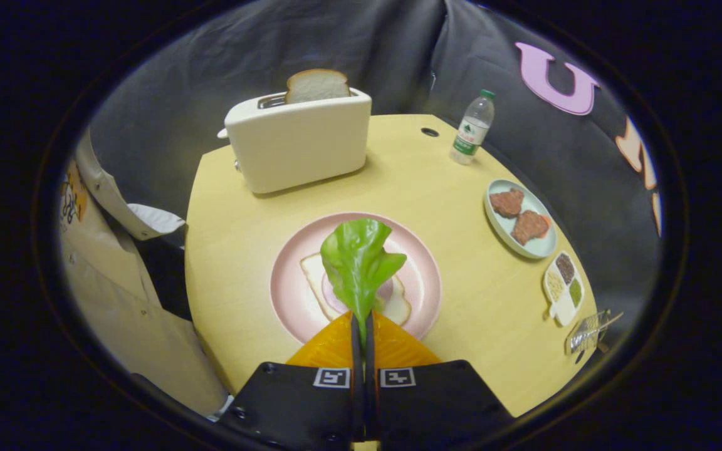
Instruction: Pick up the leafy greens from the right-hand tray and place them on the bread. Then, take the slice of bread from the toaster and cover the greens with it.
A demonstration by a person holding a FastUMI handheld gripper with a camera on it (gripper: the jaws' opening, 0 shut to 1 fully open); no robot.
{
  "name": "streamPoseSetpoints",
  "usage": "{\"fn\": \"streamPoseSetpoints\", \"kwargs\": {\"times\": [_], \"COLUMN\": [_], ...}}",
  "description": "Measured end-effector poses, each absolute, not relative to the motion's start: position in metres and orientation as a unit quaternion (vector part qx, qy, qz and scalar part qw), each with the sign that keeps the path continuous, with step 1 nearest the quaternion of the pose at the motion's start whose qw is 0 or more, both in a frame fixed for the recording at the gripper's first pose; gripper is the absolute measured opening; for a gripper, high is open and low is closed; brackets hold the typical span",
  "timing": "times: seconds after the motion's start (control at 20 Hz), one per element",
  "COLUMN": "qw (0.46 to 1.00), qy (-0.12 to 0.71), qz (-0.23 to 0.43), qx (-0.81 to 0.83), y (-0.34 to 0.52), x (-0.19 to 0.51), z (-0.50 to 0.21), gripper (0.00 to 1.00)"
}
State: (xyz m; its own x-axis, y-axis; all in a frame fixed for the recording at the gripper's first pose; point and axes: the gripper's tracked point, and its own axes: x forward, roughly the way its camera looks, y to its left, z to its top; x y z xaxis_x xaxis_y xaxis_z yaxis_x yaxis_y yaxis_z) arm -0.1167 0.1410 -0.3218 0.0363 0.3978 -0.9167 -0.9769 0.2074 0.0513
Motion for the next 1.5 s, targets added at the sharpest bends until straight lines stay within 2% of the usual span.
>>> {"fn": "streamPoseSetpoints", "kwargs": {"times": [0.25,0.5,0.55,0.75,1.0,1.35,1.5], "qw": [0.623,0.609,0.604,0.606,0.644,0.755,0.786], "qy": [0.448,0.447,0.456,0.457,0.451,0.424,0.425], "qz": [0.544,0.556,0.554,0.554,0.536,0.461,0.423], "qx": [-0.339,-0.346,-0.346,-0.341,-0.308,-0.193,-0.150], "y": [0.163,0.177,0.176,0.179,0.189,0.235,0.256], "x": [-0.121,-0.124,-0.128,-0.128,-0.120,-0.095,-0.089], "z": [-0.345,-0.356,-0.364,-0.359,-0.335,-0.257,-0.231], "gripper": [0.04,0.08,0.13,0.51,0.99,0.99,0.99]}}
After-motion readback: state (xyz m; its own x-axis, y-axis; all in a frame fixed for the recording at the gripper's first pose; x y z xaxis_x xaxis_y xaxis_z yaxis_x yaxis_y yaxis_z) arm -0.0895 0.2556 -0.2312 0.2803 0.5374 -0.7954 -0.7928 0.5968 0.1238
